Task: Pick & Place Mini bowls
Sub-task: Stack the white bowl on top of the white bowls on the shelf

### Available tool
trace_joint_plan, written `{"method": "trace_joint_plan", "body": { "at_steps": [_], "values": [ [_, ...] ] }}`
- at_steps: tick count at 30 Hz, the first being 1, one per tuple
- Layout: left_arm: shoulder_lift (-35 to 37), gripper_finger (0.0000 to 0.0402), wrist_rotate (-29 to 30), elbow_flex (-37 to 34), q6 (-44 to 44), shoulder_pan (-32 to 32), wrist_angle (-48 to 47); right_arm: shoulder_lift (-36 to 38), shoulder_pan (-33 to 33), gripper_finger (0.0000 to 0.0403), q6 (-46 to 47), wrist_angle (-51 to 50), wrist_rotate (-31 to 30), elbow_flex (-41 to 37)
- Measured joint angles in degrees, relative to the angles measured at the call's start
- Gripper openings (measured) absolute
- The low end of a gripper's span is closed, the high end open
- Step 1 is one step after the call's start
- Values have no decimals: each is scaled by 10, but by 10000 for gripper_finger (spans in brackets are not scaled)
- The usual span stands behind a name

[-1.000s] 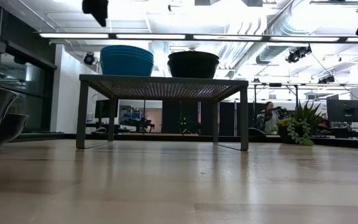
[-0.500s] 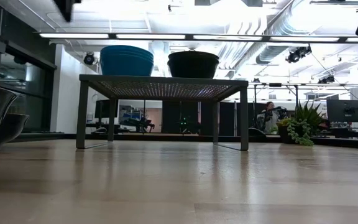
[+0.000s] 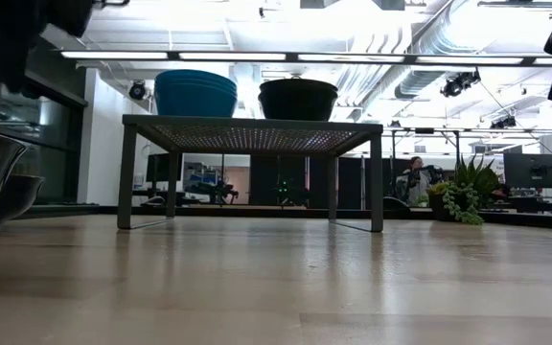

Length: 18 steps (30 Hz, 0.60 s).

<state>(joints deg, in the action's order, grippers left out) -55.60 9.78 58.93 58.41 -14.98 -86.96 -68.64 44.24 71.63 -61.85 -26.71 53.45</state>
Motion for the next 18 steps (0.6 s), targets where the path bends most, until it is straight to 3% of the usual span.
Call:
{"method": "trace_joint_plan", "body": {
  "at_steps": [11,18],
  "values": [
    [-21,159,2,-129,48,0,50,0,0,188,3,0,-11,0],
    [-44,159,26,-166,-22,11,95,0,0,188,1,0,-13,0]
  ]
}}
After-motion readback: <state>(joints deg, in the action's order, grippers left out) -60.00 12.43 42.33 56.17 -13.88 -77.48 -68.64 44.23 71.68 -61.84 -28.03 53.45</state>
